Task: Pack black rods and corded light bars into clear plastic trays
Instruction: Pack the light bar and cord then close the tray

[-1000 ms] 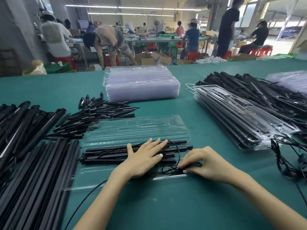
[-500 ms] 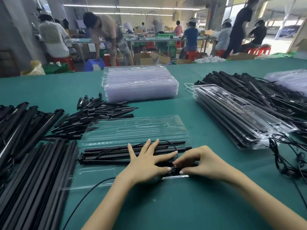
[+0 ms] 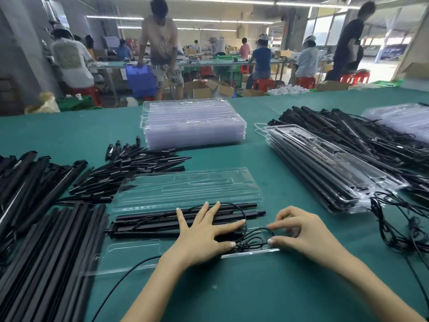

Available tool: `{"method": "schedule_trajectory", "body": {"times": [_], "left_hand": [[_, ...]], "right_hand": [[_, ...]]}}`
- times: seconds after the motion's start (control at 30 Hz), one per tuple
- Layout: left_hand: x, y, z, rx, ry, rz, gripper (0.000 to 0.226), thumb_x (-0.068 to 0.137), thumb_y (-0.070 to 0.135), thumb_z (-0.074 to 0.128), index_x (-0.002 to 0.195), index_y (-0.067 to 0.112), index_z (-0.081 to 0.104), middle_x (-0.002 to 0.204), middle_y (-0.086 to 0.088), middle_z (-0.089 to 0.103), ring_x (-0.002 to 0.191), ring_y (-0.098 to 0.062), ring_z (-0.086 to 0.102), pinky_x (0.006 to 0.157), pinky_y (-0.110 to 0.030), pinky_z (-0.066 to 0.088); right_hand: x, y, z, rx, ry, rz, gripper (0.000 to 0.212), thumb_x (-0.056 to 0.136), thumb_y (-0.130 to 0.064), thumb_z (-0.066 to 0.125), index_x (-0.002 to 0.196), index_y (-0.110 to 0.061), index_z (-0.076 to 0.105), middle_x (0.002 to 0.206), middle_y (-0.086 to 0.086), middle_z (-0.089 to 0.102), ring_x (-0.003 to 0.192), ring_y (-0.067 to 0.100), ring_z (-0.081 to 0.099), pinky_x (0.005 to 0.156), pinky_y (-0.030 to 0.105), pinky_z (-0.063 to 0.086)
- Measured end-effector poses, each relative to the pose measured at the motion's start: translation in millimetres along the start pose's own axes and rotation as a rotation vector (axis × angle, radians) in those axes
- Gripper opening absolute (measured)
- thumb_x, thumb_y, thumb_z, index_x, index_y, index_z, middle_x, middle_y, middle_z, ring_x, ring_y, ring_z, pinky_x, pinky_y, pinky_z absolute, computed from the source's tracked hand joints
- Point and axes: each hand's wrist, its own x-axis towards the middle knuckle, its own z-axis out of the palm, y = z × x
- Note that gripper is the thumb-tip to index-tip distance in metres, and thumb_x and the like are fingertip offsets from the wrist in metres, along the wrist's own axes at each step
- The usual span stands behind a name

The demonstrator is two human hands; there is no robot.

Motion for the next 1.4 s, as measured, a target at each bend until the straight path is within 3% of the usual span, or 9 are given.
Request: {"method": "schedule_trajectory", "body": {"times": [0.27,0.4,0.57,0.7,0.87,1.0,1.17,1.3,1.4], "left_hand": [[-7,3,1,-0.188,0.212,0.062,0.053,0.083,0.054,0.060,0.114,0.080,0.027,0.156,0.018,0.000,0.143,-0.002,-0.012,0.098,-0.054,-0.034],[-12,0,3,-0.081,0.423,0.093,0.030,0.074,0.060,0.065,0.099,0.044,0.059,0.124,0.025,0.033,0.129,0.008,0.016,0.113,-0.049,-0.015],[-12,0,4,-0.039,0.519,0.215,0.030,0.080,0.062,0.052,0.102,0.043,0.058,0.115,0.028,0.043,0.118,0.010,0.027,0.100,-0.027,0.005],[-9,-5,7,-0.225,0.455,0.210,0.035,0.100,0.025,0.044,0.119,0.051,0.055,0.124,0.029,0.045,0.123,0.008,0.032,0.101,-0.021,0.016],[-5,-7,7,-0.383,0.518,0.186,0.046,0.093,0.002,0.052,0.120,0.038,0.063,0.127,0.018,0.054,0.122,0.002,0.044,0.106,-0.026,0.033],[-9,-1,2,-0.525,0.547,0.270,0.034,0.095,0.022,0.052,0.126,0.035,0.057,0.127,0.021,0.057,0.123,0.007,0.045,0.104,-0.014,0.032],[-3,-1,15,-0.111,0.252,0.249,0.046,0.102,0.037,0.033,0.147,0.040,0.024,0.148,0.031,0.013,0.139,0.013,0.007,0.117,-0.021,0.002],[-5,0,15,-0.149,0.218,0.230,0.042,0.100,0.047,0.027,0.142,0.052,0.023,0.151,0.030,0.009,0.137,0.017,-0.002,0.116,-0.018,-0.005],[-7,0,15,-0.150,0.220,0.261,0.039,0.101,0.045,0.030,0.135,0.062,0.023,0.153,0.025,0.007,0.140,0.011,-0.005,0.117,-0.020,-0.006]], "right_hand": [[12,-8,-8,-0.130,-0.175,0.003,0.026,0.067,-0.036,0.085,0.088,-0.041,0.069,0.096,-0.014,0.059,0.084,-0.002,0.053,0.071,0.009,0.037],[7,-13,-3,-0.109,-0.134,-0.164,0.020,0.076,-0.041,0.077,0.095,-0.041,0.070,0.098,-0.020,0.058,0.097,-0.002,0.049,0.081,0.010,0.036],[11,-20,24,-0.384,-0.266,-0.292,0.035,0.085,-0.061,0.053,0.104,-0.036,0.069,0.095,-0.019,0.055,0.097,0.000,0.042,0.088,0.020,0.034],[16,-21,19,-0.165,-0.313,-0.302,0.011,0.092,-0.033,0.060,0.092,-0.024,0.067,0.086,-0.024,0.052,0.092,-0.002,0.046,0.078,0.010,0.035],[21,-21,14,0.290,-0.260,-0.160,0.009,0.091,-0.020,0.058,0.084,-0.018,0.063,0.075,-0.011,0.060,0.068,0.000,0.048,0.065,0.015,0.037],[24,-20,13,0.581,-0.213,-0.055,0.018,0.087,-0.023,0.056,0.087,-0.006,0.061,0.072,-0.002,0.054,0.065,0.010,0.045,0.059,0.016,0.038],[32,-21,10,1.043,-0.236,0.101,0.011,0.086,-0.020,0.053,0.084,-0.012,0.061,0.075,0.003,0.060,0.059,0.009,0.049,0.052,0.014,0.040],[31,-12,4,0.592,-0.057,-0.037,0.018,0.099,-0.014,0.041,0.086,-0.005,0.050,0.076,0.009,0.066,0.065,0.019,0.054,0.063,0.026,0.043],[23,-6,-8,-0.052,0.041,-0.301,0.021,0.100,-0.024,0.036,0.083,-0.030,0.047,0.070,-0.006,0.062,0.074,0.016,0.048,0.074,0.025,0.038]]}}
